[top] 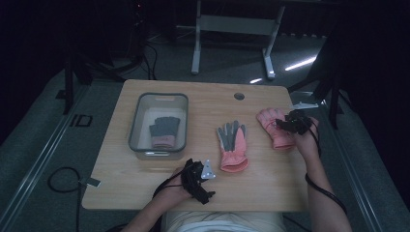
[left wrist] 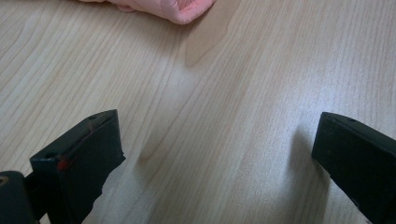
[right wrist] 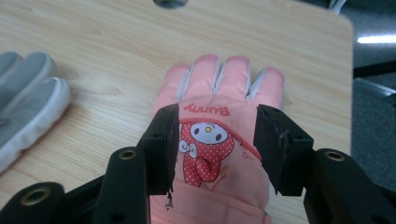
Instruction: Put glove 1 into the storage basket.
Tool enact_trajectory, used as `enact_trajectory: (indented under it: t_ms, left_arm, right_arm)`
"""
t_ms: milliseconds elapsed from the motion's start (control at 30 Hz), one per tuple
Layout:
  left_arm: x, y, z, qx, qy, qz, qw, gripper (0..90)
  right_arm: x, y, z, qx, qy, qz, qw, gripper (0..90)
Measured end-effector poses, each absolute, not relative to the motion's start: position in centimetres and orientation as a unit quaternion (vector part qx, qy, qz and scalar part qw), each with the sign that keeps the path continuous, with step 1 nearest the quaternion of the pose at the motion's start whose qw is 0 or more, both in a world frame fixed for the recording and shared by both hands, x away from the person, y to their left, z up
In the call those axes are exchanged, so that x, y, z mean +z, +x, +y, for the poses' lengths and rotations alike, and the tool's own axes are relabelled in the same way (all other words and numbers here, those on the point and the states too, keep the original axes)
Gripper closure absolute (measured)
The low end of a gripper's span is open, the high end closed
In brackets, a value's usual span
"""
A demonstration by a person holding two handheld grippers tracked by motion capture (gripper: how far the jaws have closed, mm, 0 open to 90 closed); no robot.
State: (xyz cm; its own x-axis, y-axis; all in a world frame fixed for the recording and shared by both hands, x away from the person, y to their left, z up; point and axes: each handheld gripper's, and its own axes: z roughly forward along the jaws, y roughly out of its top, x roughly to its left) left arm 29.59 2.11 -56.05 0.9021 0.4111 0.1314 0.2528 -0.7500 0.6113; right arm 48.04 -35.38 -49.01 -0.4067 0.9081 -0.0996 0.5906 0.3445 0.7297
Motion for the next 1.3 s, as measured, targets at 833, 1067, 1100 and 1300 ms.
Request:
enact_trajectory:
  t_ms: [833,1067,1100,1300]
  left_arm:
    - [-56.1,29.9,2.6,0.128,0.922,0.186,0.316,1.3]
    - [-56.1,29.8,2.6,0.128,0.922,0.182,0.317,1.3]
    - [-56.0,29.8,2.6,0.125,0.922,0.183,0.319,1.3]
    - [-56.0,29.9,2.7,0.126,0.920,0.186,0.322,1.3]
  right_arm:
    - [-49.5,47.9,-34.4,0.268,0.527,0.769,0.242,86.9]
    - [-46.0,44.1,-34.0,0.297,0.539,0.746,0.254,86.9]
    - [-45.7,43.5,-34.0,0.299,0.541,0.743,0.255,86.9]
    - [-45.0,40.9,-34.0,0.307,0.556,0.727,0.261,86.8]
